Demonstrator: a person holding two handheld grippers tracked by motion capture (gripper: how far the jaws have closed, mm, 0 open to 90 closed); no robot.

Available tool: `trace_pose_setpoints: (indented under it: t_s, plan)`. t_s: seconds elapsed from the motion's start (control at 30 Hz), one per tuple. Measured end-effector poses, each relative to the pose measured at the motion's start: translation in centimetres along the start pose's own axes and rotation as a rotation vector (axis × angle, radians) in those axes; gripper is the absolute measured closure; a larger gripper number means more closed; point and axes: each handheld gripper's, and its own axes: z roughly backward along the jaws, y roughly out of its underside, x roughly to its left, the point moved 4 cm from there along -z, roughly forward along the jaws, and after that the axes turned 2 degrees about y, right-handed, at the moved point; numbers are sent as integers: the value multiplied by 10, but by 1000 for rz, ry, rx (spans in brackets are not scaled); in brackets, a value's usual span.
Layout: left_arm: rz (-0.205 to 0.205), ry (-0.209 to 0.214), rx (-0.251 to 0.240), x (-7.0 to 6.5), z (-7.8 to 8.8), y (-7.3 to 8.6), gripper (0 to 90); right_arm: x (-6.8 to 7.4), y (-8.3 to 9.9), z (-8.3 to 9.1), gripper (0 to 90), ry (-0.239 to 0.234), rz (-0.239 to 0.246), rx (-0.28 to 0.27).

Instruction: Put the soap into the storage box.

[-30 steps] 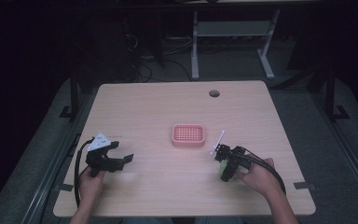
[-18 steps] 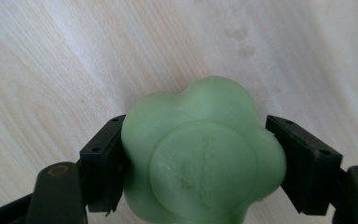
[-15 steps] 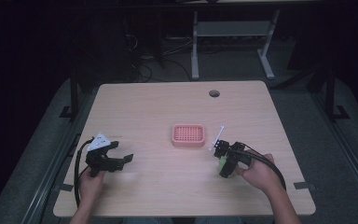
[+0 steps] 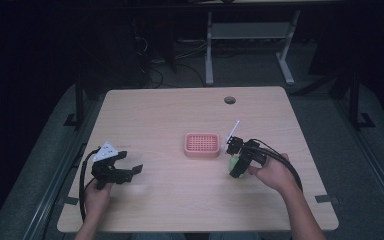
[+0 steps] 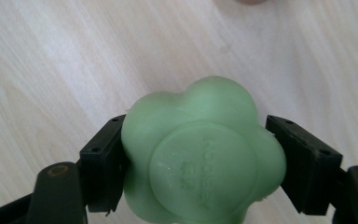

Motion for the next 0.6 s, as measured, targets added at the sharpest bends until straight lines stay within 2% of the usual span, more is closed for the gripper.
trace_pose_setpoints:
  t_s: [0.37,0.6]
  plan:
    - [0,1,0,0,0,0,144,-15,-19,7,258,-11,-19,-30]
    - [0,0,1,1,0,0,144,-24,-28,8,258,-16,-30,-22]
